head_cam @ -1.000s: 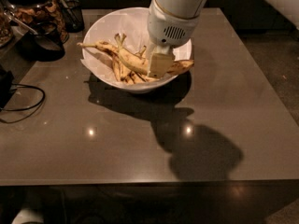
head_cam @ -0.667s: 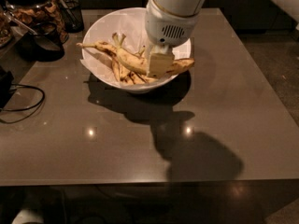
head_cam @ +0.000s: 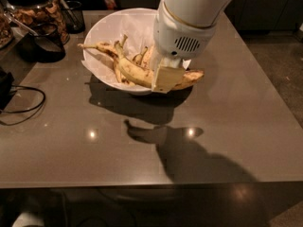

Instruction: Pick banana from white bowl

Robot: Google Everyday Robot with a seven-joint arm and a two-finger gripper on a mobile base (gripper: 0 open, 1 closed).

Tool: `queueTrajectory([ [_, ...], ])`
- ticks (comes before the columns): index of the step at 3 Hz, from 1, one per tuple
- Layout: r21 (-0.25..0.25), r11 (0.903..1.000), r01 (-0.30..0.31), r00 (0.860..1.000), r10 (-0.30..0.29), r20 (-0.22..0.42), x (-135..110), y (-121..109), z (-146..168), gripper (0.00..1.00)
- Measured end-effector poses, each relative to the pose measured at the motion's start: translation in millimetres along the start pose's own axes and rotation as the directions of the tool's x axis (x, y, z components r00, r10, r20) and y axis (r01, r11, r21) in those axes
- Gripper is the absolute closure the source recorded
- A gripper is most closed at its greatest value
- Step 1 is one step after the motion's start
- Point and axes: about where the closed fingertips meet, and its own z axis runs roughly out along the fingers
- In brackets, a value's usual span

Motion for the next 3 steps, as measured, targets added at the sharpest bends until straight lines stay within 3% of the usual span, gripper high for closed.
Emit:
queueTrajectory([
  [1,-0.007,0.9999,-0.013,1.000,0.013,0.023,2,17,-3,1.00],
  [2,-0.043,0.9983,-0.040,0.999,0.041,0.028,1,51,-6,1.00],
  [3,-0.043,0.9983,-0.040,0.999,0.041,0.028,1,51,-6,1.00],
])
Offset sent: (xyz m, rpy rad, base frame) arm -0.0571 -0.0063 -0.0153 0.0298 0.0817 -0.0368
